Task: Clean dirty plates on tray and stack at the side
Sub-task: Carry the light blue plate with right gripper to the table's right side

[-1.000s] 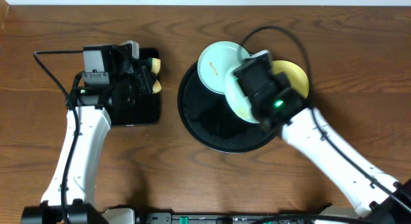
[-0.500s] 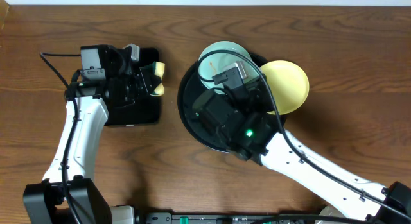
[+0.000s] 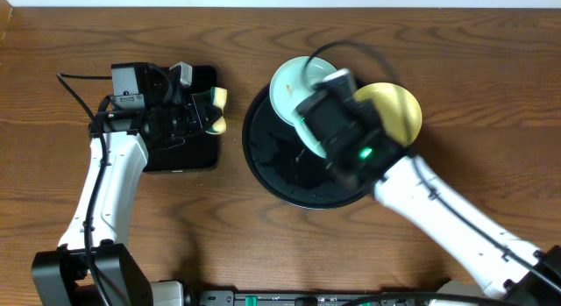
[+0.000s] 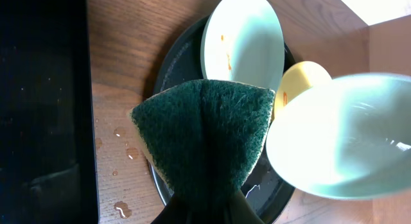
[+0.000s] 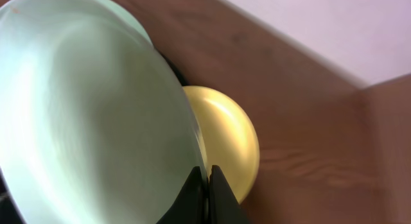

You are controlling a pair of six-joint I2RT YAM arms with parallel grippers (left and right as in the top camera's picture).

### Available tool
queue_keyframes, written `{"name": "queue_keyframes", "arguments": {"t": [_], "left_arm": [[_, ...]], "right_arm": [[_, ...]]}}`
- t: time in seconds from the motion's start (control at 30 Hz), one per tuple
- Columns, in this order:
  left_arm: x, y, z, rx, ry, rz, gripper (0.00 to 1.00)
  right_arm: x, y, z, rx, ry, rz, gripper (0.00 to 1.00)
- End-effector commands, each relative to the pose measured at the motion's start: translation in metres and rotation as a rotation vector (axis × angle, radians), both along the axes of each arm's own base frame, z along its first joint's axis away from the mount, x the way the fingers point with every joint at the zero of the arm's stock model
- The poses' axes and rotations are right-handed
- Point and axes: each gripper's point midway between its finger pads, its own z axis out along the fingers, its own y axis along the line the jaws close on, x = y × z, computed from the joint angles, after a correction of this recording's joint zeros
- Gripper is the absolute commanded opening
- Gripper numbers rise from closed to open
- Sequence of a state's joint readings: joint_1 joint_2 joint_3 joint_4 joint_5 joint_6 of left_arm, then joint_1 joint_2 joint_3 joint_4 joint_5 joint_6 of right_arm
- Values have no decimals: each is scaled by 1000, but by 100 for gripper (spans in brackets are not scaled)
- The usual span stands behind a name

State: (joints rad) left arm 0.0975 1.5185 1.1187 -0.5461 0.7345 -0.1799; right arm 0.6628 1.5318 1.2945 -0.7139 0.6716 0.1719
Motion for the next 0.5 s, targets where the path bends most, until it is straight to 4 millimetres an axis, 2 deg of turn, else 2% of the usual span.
{"name": "queue_keyframes", "arguments": {"t": [0.0, 0.13, 0.23, 0.37, 0.47], "left_arm": [[-2, -1, 2, -14, -3, -6, 8], [-4, -1, 1, -14, 8, -7, 8], [-5, -1, 0, -15, 15, -7, 8], [-5, -1, 0, -15, 15, -6, 8], [-5, -1, 0, -15, 15, -6, 8]], "right_arm": [[21, -14, 18, 279, 41, -2, 1], [43, -80, 11, 445, 83, -115, 1], [52, -140, 3, 559, 97, -223, 1], [50, -228, -22, 638, 108, -418, 1], [45, -273, -47, 671, 128, -528, 1]]}}
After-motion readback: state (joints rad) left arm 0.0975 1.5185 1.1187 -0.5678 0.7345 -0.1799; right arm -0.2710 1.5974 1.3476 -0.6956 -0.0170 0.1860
